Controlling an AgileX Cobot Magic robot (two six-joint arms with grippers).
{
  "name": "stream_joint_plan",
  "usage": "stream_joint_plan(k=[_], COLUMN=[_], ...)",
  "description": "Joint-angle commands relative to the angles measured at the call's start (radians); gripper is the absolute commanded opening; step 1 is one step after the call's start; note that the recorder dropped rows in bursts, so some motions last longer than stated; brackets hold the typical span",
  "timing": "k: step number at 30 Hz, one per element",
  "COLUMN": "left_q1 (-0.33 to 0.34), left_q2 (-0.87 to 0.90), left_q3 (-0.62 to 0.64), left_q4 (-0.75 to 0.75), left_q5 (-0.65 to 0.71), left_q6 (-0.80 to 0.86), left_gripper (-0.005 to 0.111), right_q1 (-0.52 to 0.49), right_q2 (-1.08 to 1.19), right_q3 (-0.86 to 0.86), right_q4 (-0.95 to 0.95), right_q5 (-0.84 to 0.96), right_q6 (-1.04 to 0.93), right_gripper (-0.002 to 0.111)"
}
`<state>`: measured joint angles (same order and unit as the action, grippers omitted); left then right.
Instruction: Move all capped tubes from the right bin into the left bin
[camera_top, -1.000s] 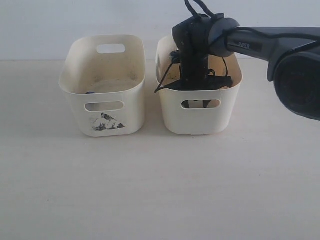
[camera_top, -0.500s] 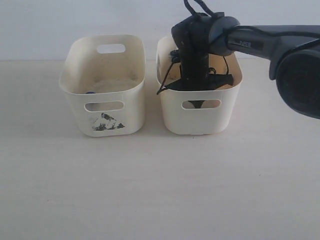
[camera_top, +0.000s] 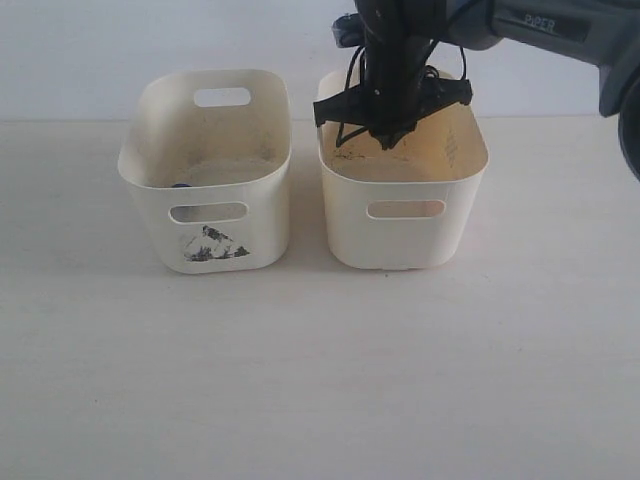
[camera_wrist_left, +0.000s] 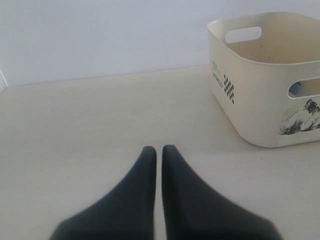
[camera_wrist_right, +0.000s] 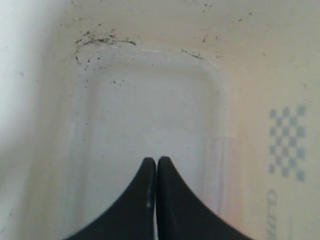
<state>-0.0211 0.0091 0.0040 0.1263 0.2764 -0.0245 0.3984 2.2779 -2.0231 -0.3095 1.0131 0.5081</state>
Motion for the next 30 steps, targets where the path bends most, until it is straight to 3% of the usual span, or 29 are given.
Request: stream_joint_plan(k=[1, 8, 16, 30], left_q1=[0.001, 0.001, 0.001, 0.001], left_q2=[-0.002, -0.002, -0.002, -0.002], left_q3=[-0.004, -0.004, -0.004, -0.004], left_q4=[-0.007, -0.007, -0.007, -0.007], left_q5=[-0.015, -0.015, -0.015, -0.015], left_q6=[-0.012, -0.012, -0.012, -0.012], left_gripper=[0.004, 0.004, 0.004, 0.004], right_q1=[0.001, -0.005, -0.079, -0.079], right_q2=[-0.011, -0.011, -0.011, -0.011], right_q3=[-0.002, -0.002, -0.002, -0.002], right_q4=[-0.012, -0.003, 0.144, 0.180], right_q5=[-0.044, -0.060, -0.081, -0.067], right_q6=[0.006, -0.072, -0.214, -0.363], right_gripper=[0.000, 0.000, 0.000, 0.000])
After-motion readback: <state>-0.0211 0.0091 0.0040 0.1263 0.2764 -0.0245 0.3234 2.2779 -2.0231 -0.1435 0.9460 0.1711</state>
